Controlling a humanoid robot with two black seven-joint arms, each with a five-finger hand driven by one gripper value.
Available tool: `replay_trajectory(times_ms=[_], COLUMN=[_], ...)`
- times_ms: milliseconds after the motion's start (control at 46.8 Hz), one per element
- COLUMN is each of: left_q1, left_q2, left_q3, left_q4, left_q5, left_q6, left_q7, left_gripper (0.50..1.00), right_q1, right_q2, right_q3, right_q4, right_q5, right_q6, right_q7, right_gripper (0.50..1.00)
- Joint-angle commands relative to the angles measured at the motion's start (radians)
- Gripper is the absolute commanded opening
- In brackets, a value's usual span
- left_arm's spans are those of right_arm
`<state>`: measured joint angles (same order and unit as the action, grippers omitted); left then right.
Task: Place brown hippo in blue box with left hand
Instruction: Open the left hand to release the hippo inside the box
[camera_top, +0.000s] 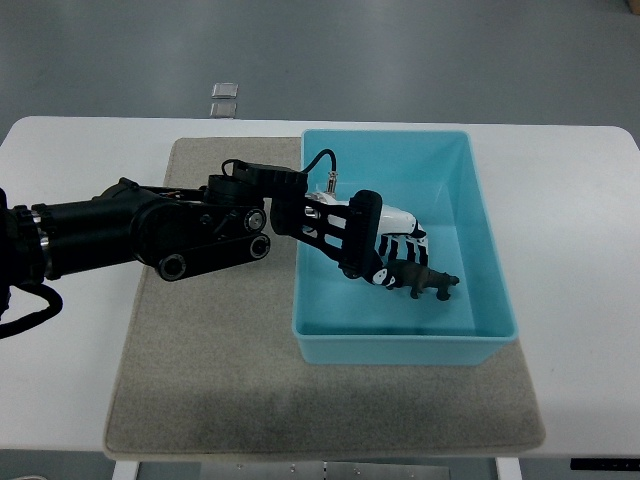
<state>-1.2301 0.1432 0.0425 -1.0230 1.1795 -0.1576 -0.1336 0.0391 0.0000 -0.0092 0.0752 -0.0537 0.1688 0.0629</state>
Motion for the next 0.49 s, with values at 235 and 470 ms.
replay_trajectory(times_ms=[235, 470], left_q1=[0.006, 0.003], left_q2=[-0.002, -0.001], left_q3=[-0.003, -0.012], left_q4=[-0.002, -0.009], left_q5=[-0.003, -0.024], left_q6=[0.115, 0.122], left_q7=[-0.011, -0.011], left_gripper=[0.912, 0.99], right_q1=[0.001, -0.001], right_q2=[0.0, 0.0], right_q3=[0.0, 0.0], right_q4=[0.0, 0.0], right_q5=[0.0, 0.0], right_q6=[0.0, 0.0], right_q7=[0.0, 0.0], right_gripper=[0.936, 0.936])
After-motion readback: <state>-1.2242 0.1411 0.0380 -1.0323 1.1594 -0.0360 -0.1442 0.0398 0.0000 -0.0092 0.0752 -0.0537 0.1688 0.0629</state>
